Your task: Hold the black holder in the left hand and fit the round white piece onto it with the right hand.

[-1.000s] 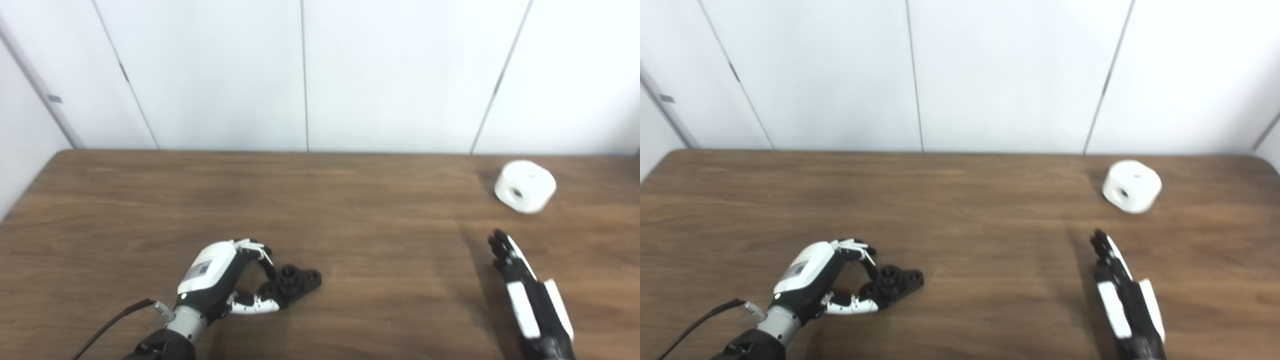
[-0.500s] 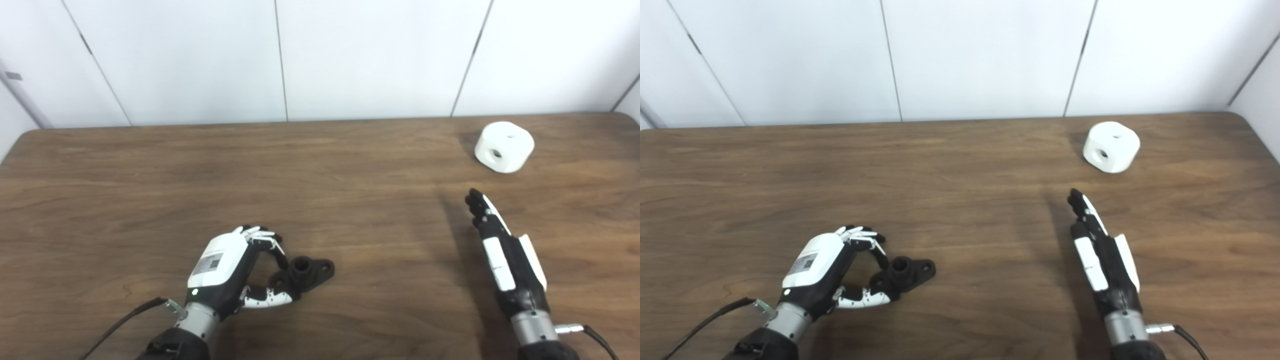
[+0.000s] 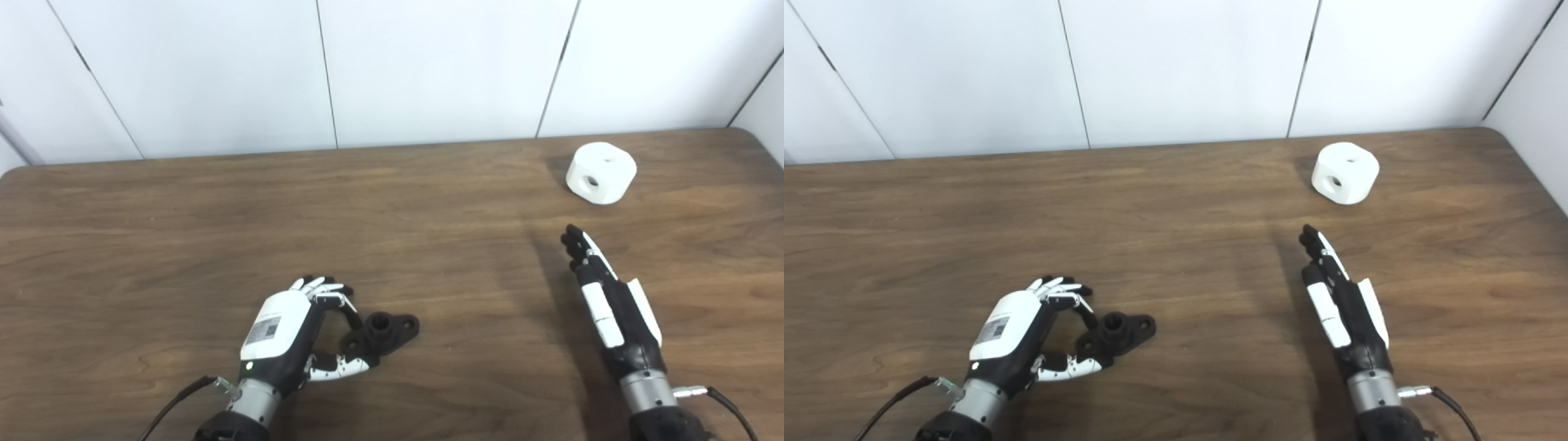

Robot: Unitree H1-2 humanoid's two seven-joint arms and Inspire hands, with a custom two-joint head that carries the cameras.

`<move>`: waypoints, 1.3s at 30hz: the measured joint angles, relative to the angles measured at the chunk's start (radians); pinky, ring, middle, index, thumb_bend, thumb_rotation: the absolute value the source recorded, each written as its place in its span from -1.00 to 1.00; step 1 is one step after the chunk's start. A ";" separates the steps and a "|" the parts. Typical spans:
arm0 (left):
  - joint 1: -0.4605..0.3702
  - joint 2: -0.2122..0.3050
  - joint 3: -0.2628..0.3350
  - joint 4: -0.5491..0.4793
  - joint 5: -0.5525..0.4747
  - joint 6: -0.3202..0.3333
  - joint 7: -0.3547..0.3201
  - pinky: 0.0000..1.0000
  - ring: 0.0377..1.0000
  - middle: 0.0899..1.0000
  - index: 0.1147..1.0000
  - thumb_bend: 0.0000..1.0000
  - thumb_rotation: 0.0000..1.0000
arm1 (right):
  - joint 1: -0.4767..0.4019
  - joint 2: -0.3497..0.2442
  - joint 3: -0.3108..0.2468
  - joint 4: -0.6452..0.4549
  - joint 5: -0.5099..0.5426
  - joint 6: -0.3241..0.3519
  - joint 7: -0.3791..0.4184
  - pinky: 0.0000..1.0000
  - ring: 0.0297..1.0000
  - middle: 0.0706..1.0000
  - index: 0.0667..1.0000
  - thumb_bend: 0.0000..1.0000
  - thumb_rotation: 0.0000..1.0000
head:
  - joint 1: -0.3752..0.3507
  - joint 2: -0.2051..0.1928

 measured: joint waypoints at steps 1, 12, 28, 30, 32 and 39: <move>0.000 0.000 0.000 0.004 0.000 -0.004 0.003 0.94 0.78 0.53 -0.16 0.02 -0.88 | 0.000 -0.001 -0.003 0.000 0.005 0.000 0.000 0.91 0.94 0.89 0.91 0.14 0.83 | 0.000 0.000; 0.000 -0.010 -0.006 0.018 0.004 -0.012 0.024 0.91 0.77 0.52 -0.16 0.03 -0.89 | -0.035 -0.025 -0.084 -0.007 -0.032 0.003 -0.032 0.71 0.84 0.87 0.91 0.22 0.56 | -0.087 -0.018; 0.015 0.019 0.024 0.027 -0.050 -0.073 0.024 0.92 0.76 0.52 -0.16 0.03 -0.89 | -0.245 -0.181 -0.107 0.000 -0.278 0.172 -0.030 0.63 0.84 0.94 0.94 0.37 0.23 | -0.287 -0.058; 0.015 0.024 0.034 0.036 -0.064 -0.089 0.026 0.91 0.75 0.51 -0.16 0.03 -0.89 | -0.280 -0.196 -0.105 0.018 -0.309 0.199 -0.030 0.68 0.86 0.94 0.94 0.41 0.18 | -0.310 -0.064; 0.015 0.027 0.040 0.042 -0.072 -0.103 0.026 0.90 0.75 0.50 -0.16 0.03 -0.89 | -0.322 -0.207 -0.101 0.044 -0.334 0.212 -0.031 0.75 0.87 0.94 0.94 0.44 0.16 | -0.324 -0.068; 0.018 0.031 0.057 0.055 -0.089 -0.142 0.026 0.91 0.75 0.51 -0.16 0.03 -0.89 | -0.429 -0.246 -0.058 0.125 -0.408 0.270 -0.022 0.79 0.97 0.99 0.90 0.45 0.05 | -0.385 -0.086</move>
